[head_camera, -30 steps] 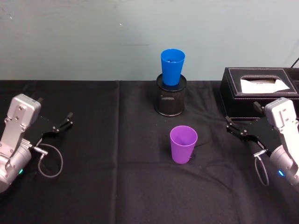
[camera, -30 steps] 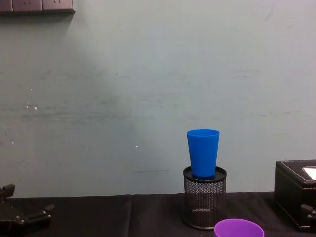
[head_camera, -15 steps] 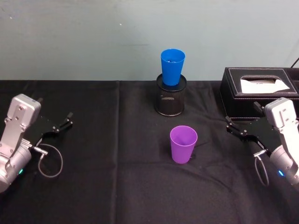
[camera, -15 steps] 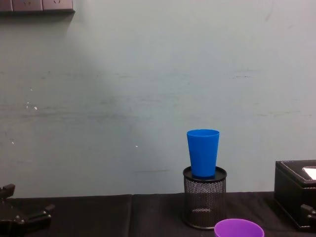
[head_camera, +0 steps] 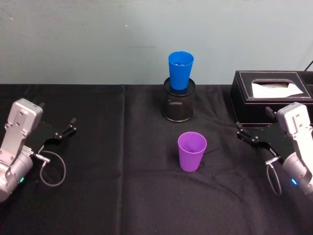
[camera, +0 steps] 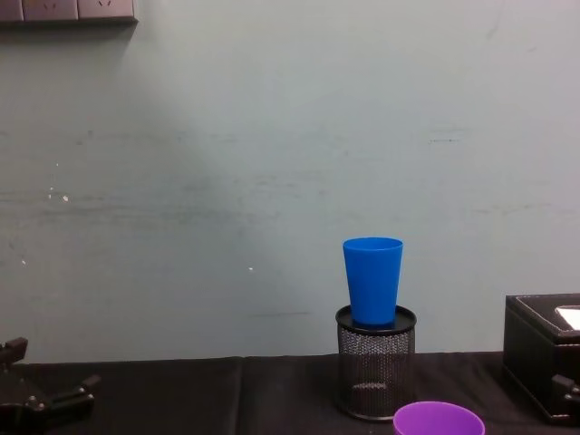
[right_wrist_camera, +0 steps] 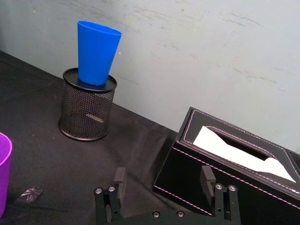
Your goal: Pick up one cup with a gripper and tap it against the other cup.
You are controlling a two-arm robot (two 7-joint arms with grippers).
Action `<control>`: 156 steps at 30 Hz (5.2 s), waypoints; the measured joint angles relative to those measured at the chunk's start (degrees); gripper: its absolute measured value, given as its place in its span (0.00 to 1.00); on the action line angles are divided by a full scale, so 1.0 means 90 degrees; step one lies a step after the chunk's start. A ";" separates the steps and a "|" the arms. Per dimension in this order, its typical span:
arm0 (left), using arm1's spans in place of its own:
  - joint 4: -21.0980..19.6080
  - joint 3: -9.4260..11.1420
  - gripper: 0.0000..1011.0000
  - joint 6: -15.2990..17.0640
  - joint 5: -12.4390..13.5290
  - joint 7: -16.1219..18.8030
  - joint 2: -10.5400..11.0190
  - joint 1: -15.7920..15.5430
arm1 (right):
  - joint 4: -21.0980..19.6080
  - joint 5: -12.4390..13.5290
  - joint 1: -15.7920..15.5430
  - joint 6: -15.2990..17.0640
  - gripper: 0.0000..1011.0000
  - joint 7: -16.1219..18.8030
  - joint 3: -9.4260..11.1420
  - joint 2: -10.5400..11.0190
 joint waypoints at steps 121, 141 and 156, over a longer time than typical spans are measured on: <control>0.0000 0.0000 0.99 0.0000 0.0000 0.0000 0.0000 0.0000 | 0.0092 0.0733 0.0150 -0.0363 0.72 0.2957 0.0066 -0.1106; 0.0000 0.0000 0.99 0.0000 0.0000 0.0000 0.0000 0.0000 | -0.0727 0.1013 0.0786 0.0896 0.72 0.3315 0.0349 -0.1013; 0.0000 0.0000 0.99 0.0000 0.0001 0.0000 0.0000 0.0000 | -0.0728 0.1003 0.0757 0.0880 0.72 0.3304 0.0358 -0.1025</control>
